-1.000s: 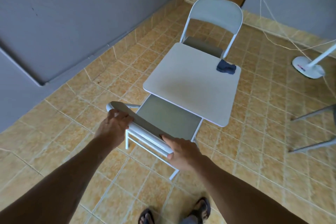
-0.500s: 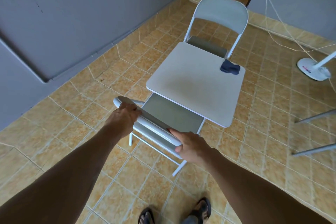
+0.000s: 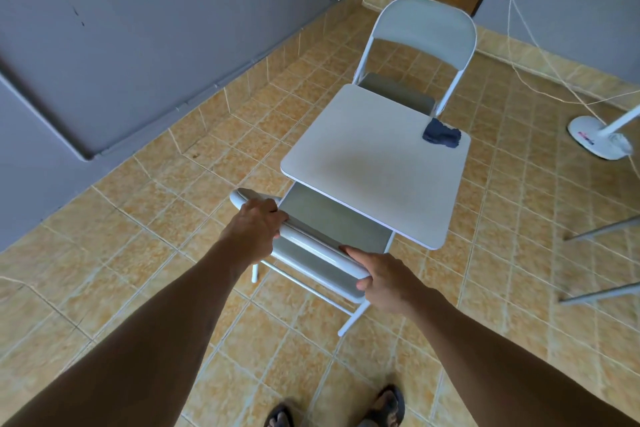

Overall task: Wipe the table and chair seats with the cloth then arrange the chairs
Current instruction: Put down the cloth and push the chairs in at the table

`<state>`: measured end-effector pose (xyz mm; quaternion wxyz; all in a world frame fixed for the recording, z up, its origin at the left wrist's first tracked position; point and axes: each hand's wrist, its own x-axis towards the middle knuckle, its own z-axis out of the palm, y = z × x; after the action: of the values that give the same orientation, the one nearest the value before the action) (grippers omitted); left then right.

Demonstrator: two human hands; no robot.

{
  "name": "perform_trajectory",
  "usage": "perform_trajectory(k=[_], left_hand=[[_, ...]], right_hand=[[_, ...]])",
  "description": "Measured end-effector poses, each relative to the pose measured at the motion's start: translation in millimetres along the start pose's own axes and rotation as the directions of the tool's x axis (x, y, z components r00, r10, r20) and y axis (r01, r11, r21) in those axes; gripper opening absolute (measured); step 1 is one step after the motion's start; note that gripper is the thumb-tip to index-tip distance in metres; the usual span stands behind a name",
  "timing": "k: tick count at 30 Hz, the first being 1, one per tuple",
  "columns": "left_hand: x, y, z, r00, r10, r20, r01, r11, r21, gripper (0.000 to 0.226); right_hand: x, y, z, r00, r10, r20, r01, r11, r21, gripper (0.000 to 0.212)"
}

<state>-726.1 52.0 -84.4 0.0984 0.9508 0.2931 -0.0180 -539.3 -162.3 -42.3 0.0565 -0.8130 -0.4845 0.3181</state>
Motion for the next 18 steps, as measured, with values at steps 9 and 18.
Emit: perform_trajectory(k=[9, 18], left_hand=[[3, 4, -14, 1.000, -0.010, 0.026, 0.011, 1.000, -0.016, 0.040], [1, 10, -29, 0.991, -0.057, 0.125, 0.052, 0.998, 0.043, 0.042]], right_hand=[[6, 6, 1, 0.998, -0.035, -0.055, 0.035, 0.999, -0.009, 0.072], [7, 14, 2, 0.998, -0.049, -0.047, 0.048, 0.999, -0.021, 0.063]])
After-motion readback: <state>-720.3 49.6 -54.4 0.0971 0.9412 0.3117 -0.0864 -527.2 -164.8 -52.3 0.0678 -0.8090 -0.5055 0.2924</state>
